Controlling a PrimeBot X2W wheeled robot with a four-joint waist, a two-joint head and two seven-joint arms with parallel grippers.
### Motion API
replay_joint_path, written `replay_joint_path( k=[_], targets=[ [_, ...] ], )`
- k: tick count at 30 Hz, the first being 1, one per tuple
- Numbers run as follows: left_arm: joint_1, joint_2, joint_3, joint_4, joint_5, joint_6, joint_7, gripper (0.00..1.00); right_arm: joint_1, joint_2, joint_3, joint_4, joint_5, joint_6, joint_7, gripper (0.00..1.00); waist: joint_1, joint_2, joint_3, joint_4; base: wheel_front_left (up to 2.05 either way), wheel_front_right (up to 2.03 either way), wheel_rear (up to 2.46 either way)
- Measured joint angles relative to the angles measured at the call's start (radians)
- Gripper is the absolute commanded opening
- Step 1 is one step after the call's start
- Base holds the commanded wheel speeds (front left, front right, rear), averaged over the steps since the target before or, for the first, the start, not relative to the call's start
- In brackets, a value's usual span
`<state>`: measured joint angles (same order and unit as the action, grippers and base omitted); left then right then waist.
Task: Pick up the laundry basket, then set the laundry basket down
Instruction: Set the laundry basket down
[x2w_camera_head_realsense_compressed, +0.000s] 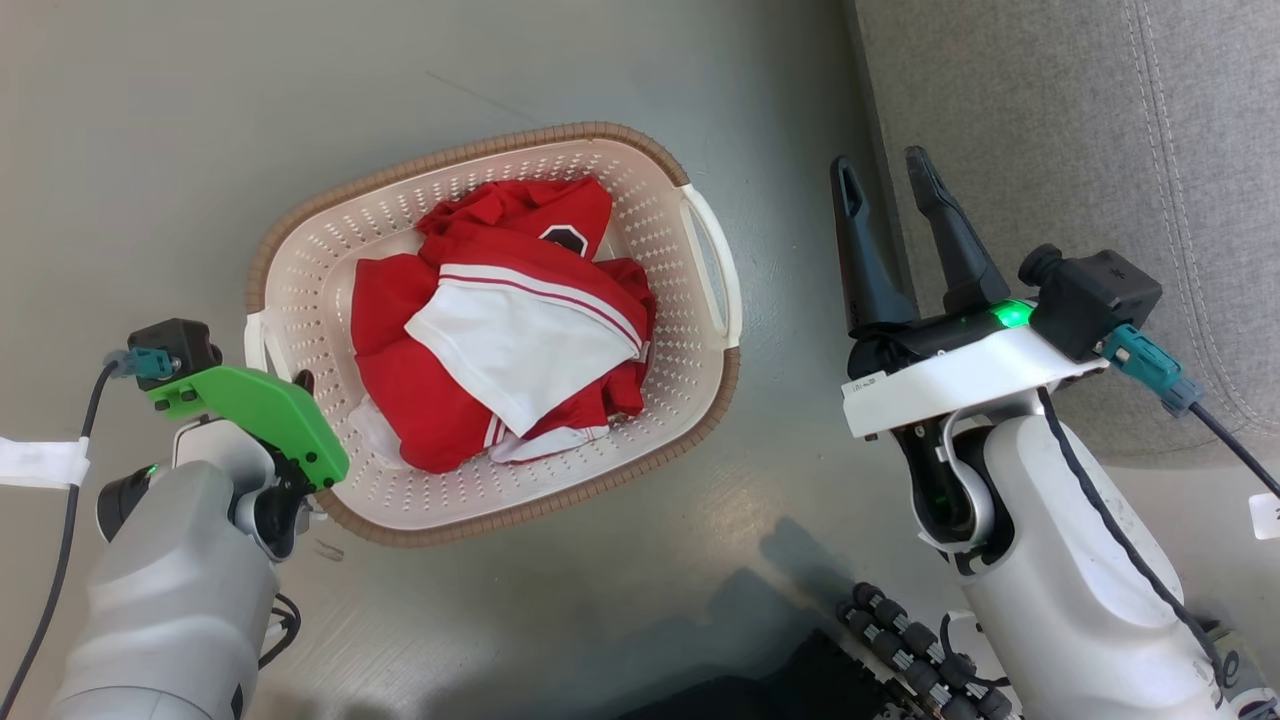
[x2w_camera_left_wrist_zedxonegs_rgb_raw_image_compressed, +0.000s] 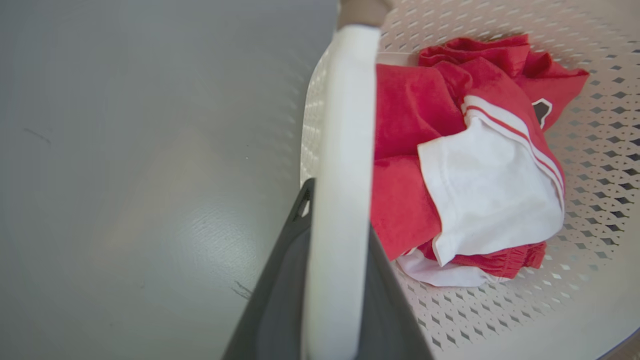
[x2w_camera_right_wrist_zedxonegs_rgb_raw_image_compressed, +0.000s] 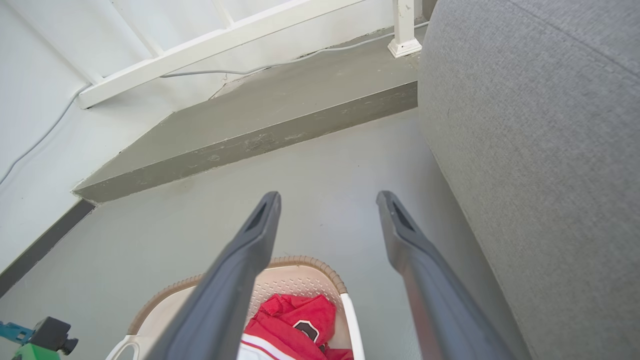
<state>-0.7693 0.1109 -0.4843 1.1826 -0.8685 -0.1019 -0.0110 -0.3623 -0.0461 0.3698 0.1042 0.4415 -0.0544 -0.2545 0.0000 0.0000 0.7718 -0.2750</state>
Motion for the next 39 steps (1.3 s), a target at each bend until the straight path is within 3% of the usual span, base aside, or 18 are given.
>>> replay_joint_path(
  k=[1,2,4,6,7,23,39],
  targets=[
    [0.0,0.0,0.0,0.002,0.0,0.0,0.0,0.23,0.0,0.0,0.0,0.0,0.0,0.0,0.0,1.0,0.0,0.0,0.0,0.0,0.0,0.0,0.0],
    [-0.001,0.0,0.0,0.004,0.0,0.0,0.0,0.3,0.0,0.0,0.0,0.0,0.0,0.0,0.0,1.0,0.0,0.0,0.0,0.001,0.0,0.0,0.0],
    [-0.002,-0.002,0.001,0.005,-0.007,-0.004,0.0,0.34,0.0,0.0,0.0,0.001,0.0,0.001,0.0,1.0,0.0,0.0,0.0,0.001,0.0,0.0,0.0],
    [-0.007,-0.005,0.001,0.007,-0.009,-0.005,0.0,0.52,-0.001,0.0,0.0,0.003,0.0,0.001,0.0,1.0,0.0,0.0,0.0,0.001,0.0,0.0,0.0],
    [-0.01,-0.007,0.001,0.007,-0.009,-0.005,0.0,1.0,-0.002,0.0,0.0,0.004,0.0,0.001,0.0,1.0,0.0,0.0,0.0,0.001,0.0,0.0,0.0],
    [-0.013,-0.021,-0.006,0.04,-0.009,-0.013,0.0,1.0,-0.004,0.0,-0.004,0.021,0.0,0.001,0.0,1.0,0.0,0.0,-0.019,0.005,0.0,0.0,0.0],
    [0.016,0.002,-0.035,0.049,-0.003,-0.021,-0.078,1.0,-0.004,-0.001,-0.03,0.071,0.007,0.019,0.0,1.0,0.0,0.0,-0.134,0.023,0.0,0.0,0.0]
  ],
)
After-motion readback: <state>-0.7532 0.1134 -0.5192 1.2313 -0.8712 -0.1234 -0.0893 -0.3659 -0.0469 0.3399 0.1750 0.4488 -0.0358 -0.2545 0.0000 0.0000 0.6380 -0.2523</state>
